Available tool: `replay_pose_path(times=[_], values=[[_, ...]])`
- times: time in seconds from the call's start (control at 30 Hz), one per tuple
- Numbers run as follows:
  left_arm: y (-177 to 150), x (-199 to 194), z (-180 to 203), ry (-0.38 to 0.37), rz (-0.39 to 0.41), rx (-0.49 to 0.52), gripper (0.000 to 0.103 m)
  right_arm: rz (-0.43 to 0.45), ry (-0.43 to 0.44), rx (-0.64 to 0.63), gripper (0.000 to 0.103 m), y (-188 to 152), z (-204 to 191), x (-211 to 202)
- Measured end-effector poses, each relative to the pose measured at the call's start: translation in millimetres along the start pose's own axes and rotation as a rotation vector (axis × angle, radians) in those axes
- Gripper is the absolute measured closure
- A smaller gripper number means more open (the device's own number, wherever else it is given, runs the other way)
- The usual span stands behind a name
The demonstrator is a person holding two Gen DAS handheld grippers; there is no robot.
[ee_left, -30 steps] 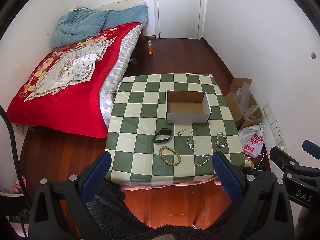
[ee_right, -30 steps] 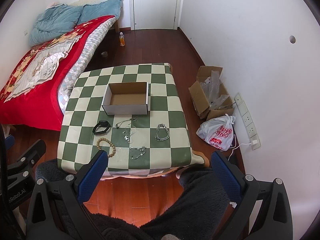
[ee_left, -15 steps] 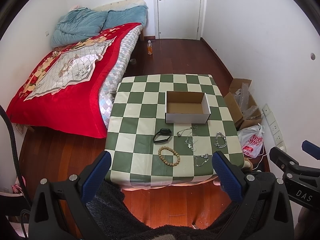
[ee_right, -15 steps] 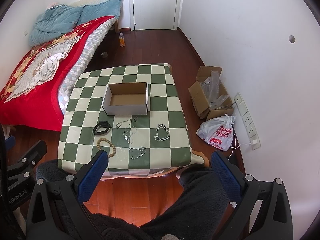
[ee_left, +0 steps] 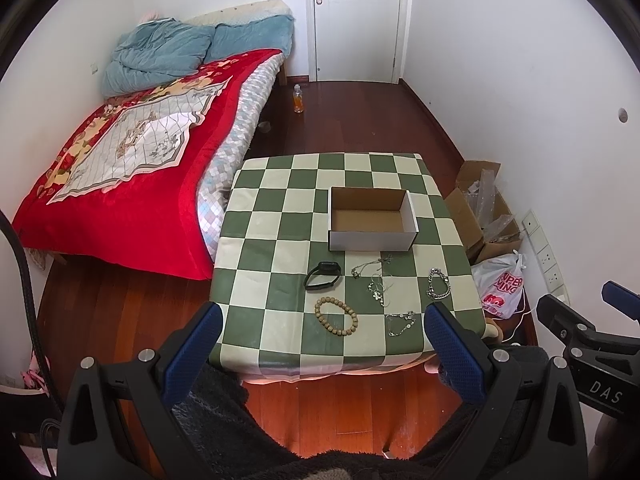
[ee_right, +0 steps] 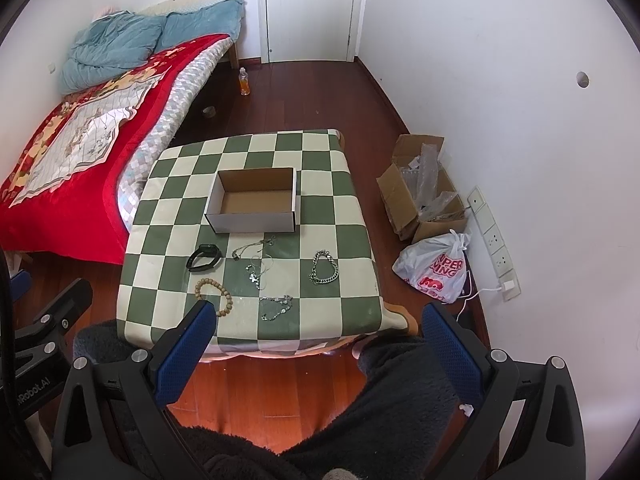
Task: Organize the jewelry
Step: 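Grasp the wooden bead bracelet with left tool while right tool grasps silver chain bracelet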
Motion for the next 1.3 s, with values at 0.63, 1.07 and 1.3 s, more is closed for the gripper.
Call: replay_pose_path(times=[0.63, 1.07, 1.3], values=[[-3, 117, -30, 0.146, -0.179, -0.050, 0.000, -0.074, -0.016, 0.096, 0.000, 21, 19, 82], [-45, 269, -30, 0.062, -0.488, -0.123, 0.001, -0.290, -0.122, 0.166, 0.000, 22, 51, 252], [-75, 314, -12, -0.010, -0.587, -0.155, 0.010, -0.392, -0.162, 0.190, 0.000, 10, 62, 327]])
Point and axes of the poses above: each gripper's, at about its wrist camera, not at the fingertips, and x roughly the way its jaws point, z to its right, y to its top, the point moved 3 cm from there along x, roughly the way its jaws point, and after that the axes turned 12 degrees about x, right-handed, at the moved point
